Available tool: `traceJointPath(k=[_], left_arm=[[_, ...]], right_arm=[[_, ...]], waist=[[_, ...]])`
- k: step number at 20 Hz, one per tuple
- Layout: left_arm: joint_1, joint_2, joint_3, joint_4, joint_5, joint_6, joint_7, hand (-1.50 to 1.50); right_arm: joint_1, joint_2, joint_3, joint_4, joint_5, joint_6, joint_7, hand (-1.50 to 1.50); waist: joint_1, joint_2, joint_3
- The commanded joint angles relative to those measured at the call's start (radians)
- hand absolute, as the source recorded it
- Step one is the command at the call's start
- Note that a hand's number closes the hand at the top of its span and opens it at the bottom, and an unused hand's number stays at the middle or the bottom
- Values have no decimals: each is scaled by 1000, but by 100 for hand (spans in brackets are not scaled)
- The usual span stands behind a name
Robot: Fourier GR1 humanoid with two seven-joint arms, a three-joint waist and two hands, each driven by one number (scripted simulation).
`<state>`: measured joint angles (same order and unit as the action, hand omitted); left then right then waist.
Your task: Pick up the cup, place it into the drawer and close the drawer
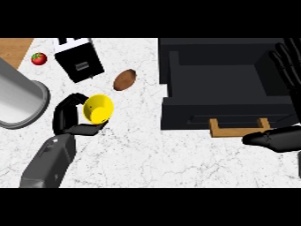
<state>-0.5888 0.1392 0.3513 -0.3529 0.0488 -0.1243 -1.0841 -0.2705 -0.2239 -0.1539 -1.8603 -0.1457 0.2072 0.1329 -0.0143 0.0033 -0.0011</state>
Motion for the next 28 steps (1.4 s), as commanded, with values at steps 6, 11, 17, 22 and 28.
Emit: traceJointPath(k=[6,11,17,22,28], left_arm=[[-190,-101,-95,-221,-9,19,185,150],[-242,-137,-177,-380,17,52,389,150],[-464,-138,-268,-407,75,239,610,150],[-555,-139,-388,-392,119,396,734,150],[-758,-139,-407,-159,152,444,857,150]], right_arm=[[22,-13,-30,39,9,7,-37,-150],[8,-12,-27,-13,1,-9,11,-150],[9,4,-7,-3,25,-16,-7,-150],[51,11,-9,5,27,-4,-43,-150],[-46,3,-14,54,22,-10,-42,-150]], waist=[[20,-9,3],[23,-14,2],[-5,-4,2],[-15,-3,2],[-39,11,3]])
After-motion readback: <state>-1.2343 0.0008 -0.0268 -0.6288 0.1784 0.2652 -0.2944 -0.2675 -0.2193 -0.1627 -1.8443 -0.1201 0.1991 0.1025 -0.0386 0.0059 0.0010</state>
